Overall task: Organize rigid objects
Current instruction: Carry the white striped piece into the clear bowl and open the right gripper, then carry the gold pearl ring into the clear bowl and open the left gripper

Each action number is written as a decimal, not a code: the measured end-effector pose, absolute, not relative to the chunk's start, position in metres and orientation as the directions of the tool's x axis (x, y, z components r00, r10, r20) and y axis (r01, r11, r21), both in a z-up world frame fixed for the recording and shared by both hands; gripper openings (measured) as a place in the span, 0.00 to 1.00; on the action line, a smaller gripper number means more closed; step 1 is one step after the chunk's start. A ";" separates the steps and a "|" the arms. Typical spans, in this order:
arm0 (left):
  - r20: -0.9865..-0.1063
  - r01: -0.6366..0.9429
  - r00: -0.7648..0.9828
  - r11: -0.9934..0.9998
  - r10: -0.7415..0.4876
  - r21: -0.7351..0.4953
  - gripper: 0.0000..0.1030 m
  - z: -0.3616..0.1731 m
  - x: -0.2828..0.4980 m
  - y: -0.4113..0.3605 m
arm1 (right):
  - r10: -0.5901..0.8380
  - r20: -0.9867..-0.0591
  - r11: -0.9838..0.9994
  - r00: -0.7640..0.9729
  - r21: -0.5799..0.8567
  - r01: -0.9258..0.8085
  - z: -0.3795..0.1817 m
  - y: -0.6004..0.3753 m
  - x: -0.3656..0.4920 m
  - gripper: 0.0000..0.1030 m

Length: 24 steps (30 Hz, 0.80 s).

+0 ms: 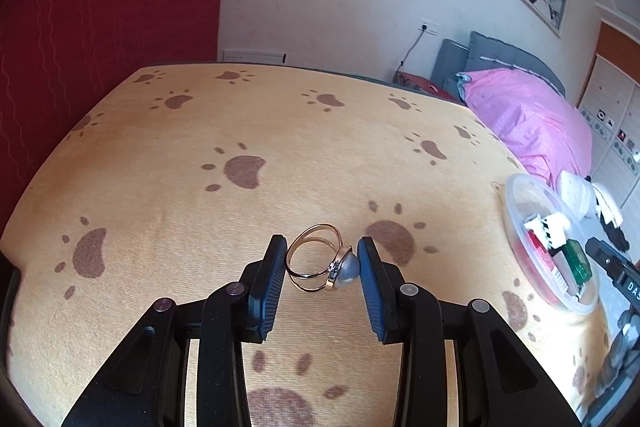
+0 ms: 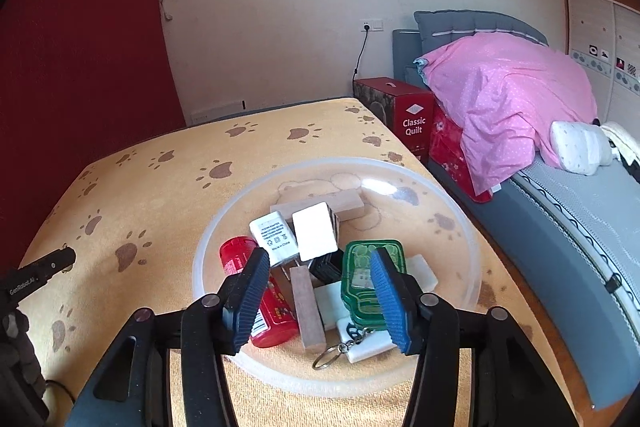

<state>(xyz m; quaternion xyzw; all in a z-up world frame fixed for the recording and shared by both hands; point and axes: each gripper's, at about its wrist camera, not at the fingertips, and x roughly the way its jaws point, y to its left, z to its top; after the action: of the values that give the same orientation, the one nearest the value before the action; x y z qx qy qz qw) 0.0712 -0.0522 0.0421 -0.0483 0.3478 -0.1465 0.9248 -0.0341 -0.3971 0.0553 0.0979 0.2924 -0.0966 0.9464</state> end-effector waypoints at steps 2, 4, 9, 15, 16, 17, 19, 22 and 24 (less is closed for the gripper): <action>-0.630 0.258 0.711 0.949 -0.313 -0.181 0.36 0.045 0.068 -0.063 | -0.139 -0.566 0.958 0.812 0.131 0.256 0.055 -0.403 -0.039 0.65; -0.630 0.281 0.705 0.944 -0.326 -0.174 0.36 0.047 0.066 -0.074 | -0.151 -0.563 0.954 0.812 0.132 0.269 0.054 -0.409 -0.043 0.66; -0.633 0.344 0.685 0.926 -0.361 -0.156 0.36 0.054 0.060 -0.104 | -0.175 -0.555 0.945 0.813 0.136 0.296 0.051 -0.421 -0.053 0.68; -0.628 0.425 0.660 0.894 -0.413 -0.141 0.36 0.064 0.053 -0.144 | -0.183 -0.542 0.935 0.820 0.163 0.316 0.048 -0.434 -0.062 0.74; -0.627 0.438 0.655 0.888 -0.422 -0.140 0.36 0.065 0.051 -0.152 | -0.180 -0.544 0.934 0.820 0.167 0.316 0.047 -0.435 -0.062 0.74; -0.627 0.452 0.648 0.881 -0.433 -0.140 0.36 0.067 0.050 -0.159 | -0.179 -0.545 0.933 0.819 0.170 0.317 0.047 -0.436 -0.063 0.74; -0.628 0.479 0.633 0.866 -0.453 -0.142 0.36 0.069 0.048 -0.172 | -0.177 -0.548 0.931 0.818 0.176 0.319 0.044 -0.439 -0.064 0.75; -0.627 0.515 0.617 0.847 -0.476 -0.136 0.36 0.073 0.044 -0.193 | -0.172 -0.556 0.926 0.813 0.191 0.327 0.041 -0.443 -0.065 0.77; -0.627 0.538 0.605 0.832 -0.491 -0.133 0.36 0.076 0.041 -0.206 | -0.172 -0.559 0.923 0.811 0.197 0.331 0.039 -0.447 -0.066 0.77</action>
<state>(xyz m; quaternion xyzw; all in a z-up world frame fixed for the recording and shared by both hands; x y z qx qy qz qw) 0.0414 -0.2058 0.0756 0.0347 0.3388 -0.2874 0.8952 -0.0658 -0.4467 0.0393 0.1440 0.2768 -0.1336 0.9406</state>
